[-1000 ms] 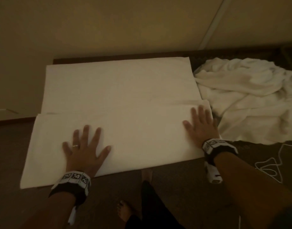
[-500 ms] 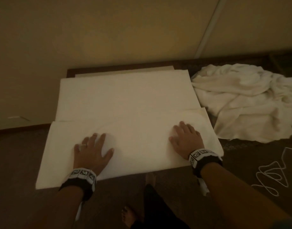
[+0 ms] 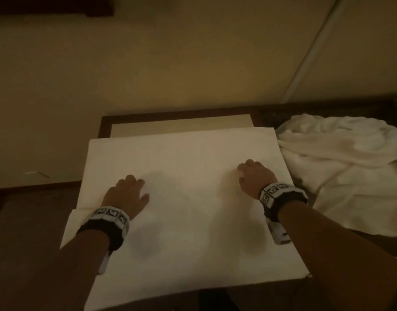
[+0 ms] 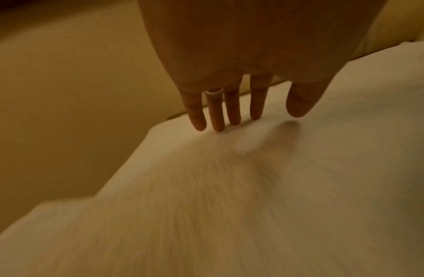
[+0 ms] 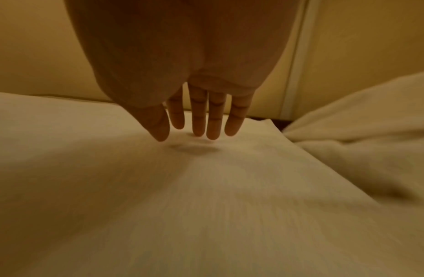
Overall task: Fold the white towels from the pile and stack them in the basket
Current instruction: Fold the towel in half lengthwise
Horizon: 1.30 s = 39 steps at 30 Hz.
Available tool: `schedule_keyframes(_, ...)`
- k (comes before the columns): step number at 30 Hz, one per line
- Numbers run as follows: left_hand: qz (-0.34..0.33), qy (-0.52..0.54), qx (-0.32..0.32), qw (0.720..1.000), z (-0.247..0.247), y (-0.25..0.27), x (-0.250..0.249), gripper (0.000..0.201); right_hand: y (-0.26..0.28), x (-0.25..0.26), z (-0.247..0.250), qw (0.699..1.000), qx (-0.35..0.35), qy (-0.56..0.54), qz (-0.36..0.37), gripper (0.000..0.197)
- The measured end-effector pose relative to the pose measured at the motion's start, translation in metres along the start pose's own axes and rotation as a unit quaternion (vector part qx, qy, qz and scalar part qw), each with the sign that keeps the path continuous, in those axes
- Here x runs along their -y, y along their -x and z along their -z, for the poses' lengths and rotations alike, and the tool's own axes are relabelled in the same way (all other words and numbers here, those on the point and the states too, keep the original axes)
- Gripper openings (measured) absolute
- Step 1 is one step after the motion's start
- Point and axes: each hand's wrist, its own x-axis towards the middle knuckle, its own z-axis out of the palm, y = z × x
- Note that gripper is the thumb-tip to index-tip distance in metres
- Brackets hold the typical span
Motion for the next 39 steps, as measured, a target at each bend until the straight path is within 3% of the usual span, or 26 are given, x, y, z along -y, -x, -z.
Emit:
schedule_keyframes(6, 0.022, -0.018, 0.016, 0.999, 0.035, -0.090, 0.018, 0.052, -0.096, -0.011, 0.031, 0.999, -0.016, 0.041, 0.015, 0.055)
schedule_keyframes(9, 0.026, -0.056, 0.023, 0.998, 0.047, -0.128, 0.028, 0.060, -0.128, -0.024, 0.036, 0.998, -0.009, 0.053, 0.018, 0.065)
schedule_keyframes(14, 0.016, -0.091, 0.014, 0.996, 0.055, -0.176, 0.037, 0.075, -0.163, -0.047, 0.035, 0.999, -0.032, 0.002, 0.022, 0.059)
schedule_keyframes(17, 0.023, -0.107, 0.003, 0.994, 0.066, -0.195, 0.032, 0.069, -0.182, -0.052, 0.039, 0.999, -0.048, 0.016, 0.010, 0.055)
schedule_keyframes(21, 0.017, -0.126, -0.062, 0.990, 0.073, -0.210, 0.017, 0.043, -0.199, -0.053, 0.051, 0.995, -0.085, 0.044, -0.029, 0.049)
schedule_keyframes(25, 0.020, -0.060, -0.071, 0.995, 0.088, -0.202, 0.010, 0.034, -0.196, -0.057, 0.065, 0.993, -0.084, 0.077, -0.041, 0.038)
schedule_keyframes(30, -0.032, -0.086, -0.141, 0.986, 0.115, -0.165, 0.018, 0.024, -0.171, -0.062, 0.091, 0.993, -0.086, 0.073, -0.031, 0.021)
schedule_keyframes(34, -0.057, -0.092, -0.172, 0.979, 0.128, -0.124, 0.016, 0.025, -0.127, -0.054, 0.105, 0.990, -0.114, 0.078, -0.042, 0.021)
schedule_keyframes(39, -0.087, -0.115, -0.219, 0.965, 0.125, -0.061, 0.016, 0.025, -0.050, -0.042, 0.103, 0.970, -0.197, 0.126, -0.064, 0.022)
